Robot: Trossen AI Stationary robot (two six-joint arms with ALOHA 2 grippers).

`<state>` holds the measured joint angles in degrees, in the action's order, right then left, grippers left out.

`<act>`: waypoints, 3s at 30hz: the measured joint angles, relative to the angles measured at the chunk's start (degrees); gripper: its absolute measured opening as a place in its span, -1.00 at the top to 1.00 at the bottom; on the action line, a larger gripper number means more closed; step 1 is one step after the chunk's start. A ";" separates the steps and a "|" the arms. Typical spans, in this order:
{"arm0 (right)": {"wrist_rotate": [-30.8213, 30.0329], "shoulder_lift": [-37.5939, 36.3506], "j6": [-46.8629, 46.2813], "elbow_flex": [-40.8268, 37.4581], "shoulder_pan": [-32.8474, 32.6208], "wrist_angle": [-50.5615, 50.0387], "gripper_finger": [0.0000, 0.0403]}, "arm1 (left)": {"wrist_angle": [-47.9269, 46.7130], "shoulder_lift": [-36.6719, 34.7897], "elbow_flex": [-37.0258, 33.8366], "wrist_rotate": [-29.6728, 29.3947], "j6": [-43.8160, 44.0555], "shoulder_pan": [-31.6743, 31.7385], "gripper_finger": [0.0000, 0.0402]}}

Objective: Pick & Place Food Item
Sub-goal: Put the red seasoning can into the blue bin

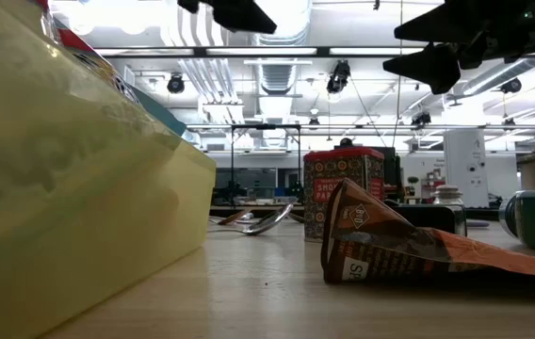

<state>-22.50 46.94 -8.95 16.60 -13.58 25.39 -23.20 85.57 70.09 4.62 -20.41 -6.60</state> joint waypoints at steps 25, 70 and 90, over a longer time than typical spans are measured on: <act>0.02 0.00 0.00 0.00 -0.02 -0.05 -0.73 | 1.18 24.52 13.06 2.93 -0.80 1.49 -0.93; 0.00 0.00 0.00 0.02 -0.01 -0.04 -0.73 | 4.28 34.26 14.01 4.07 3.96 1.86 -0.03; 0.01 0.00 0.00 0.02 -0.02 -0.02 -0.73 | 4.02 34.26 14.01 4.42 3.96 1.86 -0.03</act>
<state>-22.50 46.94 -8.95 16.62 -13.61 25.36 -19.18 119.83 84.09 9.04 -16.45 -4.73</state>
